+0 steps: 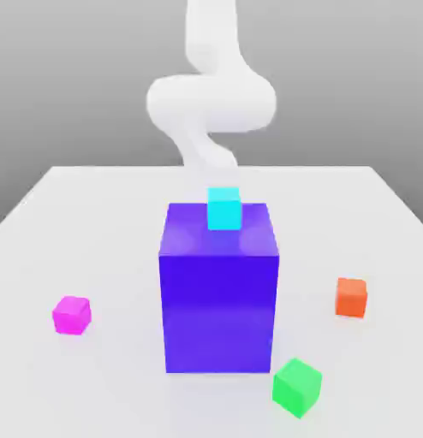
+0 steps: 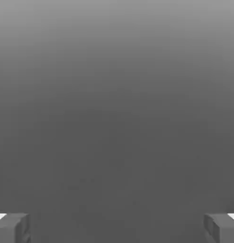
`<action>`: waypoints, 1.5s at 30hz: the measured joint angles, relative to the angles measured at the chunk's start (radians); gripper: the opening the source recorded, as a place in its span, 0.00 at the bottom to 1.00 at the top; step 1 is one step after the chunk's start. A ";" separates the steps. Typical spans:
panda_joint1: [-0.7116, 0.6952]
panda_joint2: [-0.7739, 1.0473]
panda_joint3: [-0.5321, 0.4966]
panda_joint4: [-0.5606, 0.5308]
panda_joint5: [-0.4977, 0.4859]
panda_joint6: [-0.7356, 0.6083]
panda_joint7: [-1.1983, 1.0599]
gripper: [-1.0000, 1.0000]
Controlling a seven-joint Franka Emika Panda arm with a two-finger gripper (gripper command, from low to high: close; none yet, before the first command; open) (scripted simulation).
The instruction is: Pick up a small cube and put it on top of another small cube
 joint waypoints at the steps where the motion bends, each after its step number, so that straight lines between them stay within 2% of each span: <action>1: -0.034 0.039 -0.001 -0.025 -0.003 0.027 0.048 0.50; 10: -0.317 0.376 -0.024 -0.240 -0.026 0.255 0.463 0.50; 16: -0.459 0.598 -0.086 -0.382 -0.031 0.406 0.729 0.50; 19: -0.522 0.707 -0.125 -0.452 0.001 0.480 0.835 0.50; 22: -0.548 0.817 -0.114 -0.464 0.061 0.563 0.838 0.50; 26: -0.602 0.962 -0.048 -0.440 0.115 0.679 0.804 0.50; 27: -0.616 0.997 -0.032 -0.434 0.119 0.708 0.800 0.00; 34: -0.621 1.005 -0.027 -0.432 0.118 0.716 0.802 0.00; 41: -0.593 0.782 -0.074 -0.474 0.027 0.535 0.864 0.00; 45: -0.521 0.784 -0.017 -0.425 0.016 0.507 0.717 0.00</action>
